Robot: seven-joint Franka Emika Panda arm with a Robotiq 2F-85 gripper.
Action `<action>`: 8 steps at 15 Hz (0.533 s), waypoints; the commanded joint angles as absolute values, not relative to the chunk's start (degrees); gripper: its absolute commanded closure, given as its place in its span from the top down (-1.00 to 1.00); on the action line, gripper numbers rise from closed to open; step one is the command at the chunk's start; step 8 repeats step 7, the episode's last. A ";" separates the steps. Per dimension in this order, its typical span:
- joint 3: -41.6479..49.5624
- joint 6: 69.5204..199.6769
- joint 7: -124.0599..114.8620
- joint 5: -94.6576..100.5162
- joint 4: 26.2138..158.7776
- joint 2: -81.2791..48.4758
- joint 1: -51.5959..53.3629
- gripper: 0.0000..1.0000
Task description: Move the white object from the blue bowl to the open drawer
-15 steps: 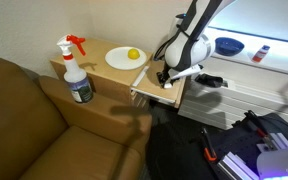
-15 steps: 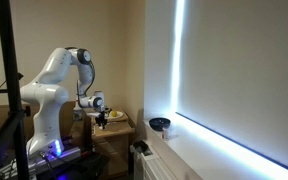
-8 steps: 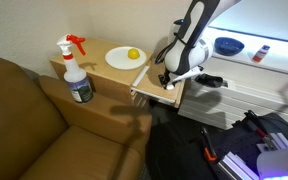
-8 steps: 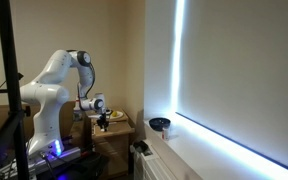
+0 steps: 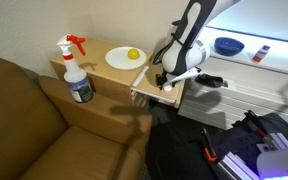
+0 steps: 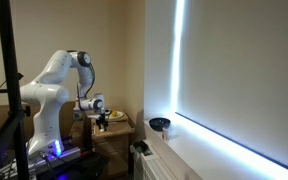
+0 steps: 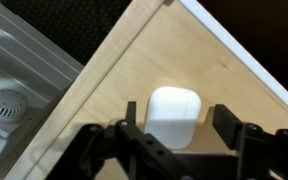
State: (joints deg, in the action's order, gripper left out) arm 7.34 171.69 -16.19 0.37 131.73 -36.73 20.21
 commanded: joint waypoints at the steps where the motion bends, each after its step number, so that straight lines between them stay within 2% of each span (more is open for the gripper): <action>1: 4.38 172.73 -14.14 -0.16 134.82 -33.27 18.02 1.00; 5: 1.95 177.55 -9.04 1.79 143.52 -21.81 16.97 1.00; 6: 4.33 175.14 -11.89 0.70 135.91 -30.49 19.28 1.00; 8: 3.62 176.04 -11.01 0.77 137.89 -27.74 18.99 1.00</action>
